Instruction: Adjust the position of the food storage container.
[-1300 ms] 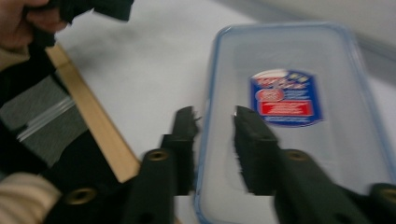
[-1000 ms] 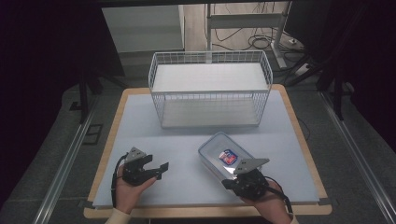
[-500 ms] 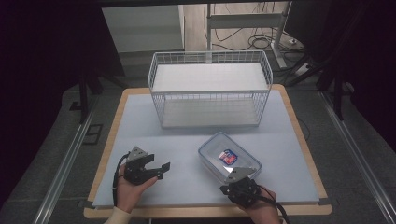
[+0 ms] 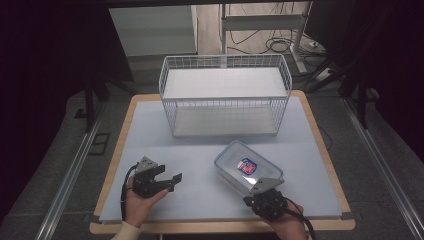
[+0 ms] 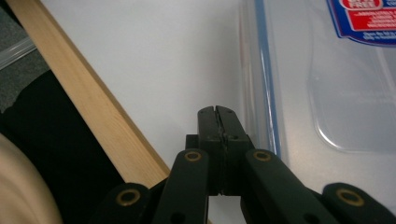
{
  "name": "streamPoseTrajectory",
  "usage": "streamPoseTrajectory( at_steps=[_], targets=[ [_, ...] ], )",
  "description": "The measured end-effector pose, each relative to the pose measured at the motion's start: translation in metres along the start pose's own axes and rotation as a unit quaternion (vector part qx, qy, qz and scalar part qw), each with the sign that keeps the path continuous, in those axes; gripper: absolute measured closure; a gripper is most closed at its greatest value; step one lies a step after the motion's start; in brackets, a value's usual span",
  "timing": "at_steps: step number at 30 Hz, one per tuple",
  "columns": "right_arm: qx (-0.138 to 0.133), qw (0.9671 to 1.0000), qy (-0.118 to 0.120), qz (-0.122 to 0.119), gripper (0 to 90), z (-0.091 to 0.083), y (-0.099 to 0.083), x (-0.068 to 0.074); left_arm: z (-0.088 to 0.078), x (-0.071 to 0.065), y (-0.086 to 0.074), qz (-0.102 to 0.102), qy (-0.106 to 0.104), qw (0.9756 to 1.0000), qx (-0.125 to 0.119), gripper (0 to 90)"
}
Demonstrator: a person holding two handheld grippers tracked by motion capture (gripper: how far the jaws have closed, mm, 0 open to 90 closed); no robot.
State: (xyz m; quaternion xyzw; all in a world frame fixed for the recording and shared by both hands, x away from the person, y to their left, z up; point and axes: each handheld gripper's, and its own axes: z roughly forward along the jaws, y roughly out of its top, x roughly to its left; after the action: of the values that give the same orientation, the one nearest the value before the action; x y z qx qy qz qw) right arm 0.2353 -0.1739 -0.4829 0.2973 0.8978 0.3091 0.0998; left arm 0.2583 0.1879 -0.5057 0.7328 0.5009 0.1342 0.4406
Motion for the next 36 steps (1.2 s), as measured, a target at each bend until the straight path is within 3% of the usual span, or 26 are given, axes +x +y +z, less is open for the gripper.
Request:
streamPoseTrajectory(
  at_steps=[6, 24, 36],
  targets=[
    [-0.008, 0.9996, -0.013, 0.023, 89.4, -0.006, -0.007, -0.018, 0.001, 0.000, 0.000, 0.001, 0.000, 1.0000, 0.003, 24.1],
    [-0.017, 0.9971, -0.043, 0.061, 89.4, -0.014, -0.016, -0.050, 0.002, 0.001, 0.000, 0.002, -0.002, 1.0000, 0.003, 24.6],
    [-0.023, 0.9926, -0.082, 0.086, 89.4, -0.017, -0.022, -0.078, 0.004, -0.001, 0.000, 0.004, -0.002, 1.0000, 0.006, 24.6]
  ],
)
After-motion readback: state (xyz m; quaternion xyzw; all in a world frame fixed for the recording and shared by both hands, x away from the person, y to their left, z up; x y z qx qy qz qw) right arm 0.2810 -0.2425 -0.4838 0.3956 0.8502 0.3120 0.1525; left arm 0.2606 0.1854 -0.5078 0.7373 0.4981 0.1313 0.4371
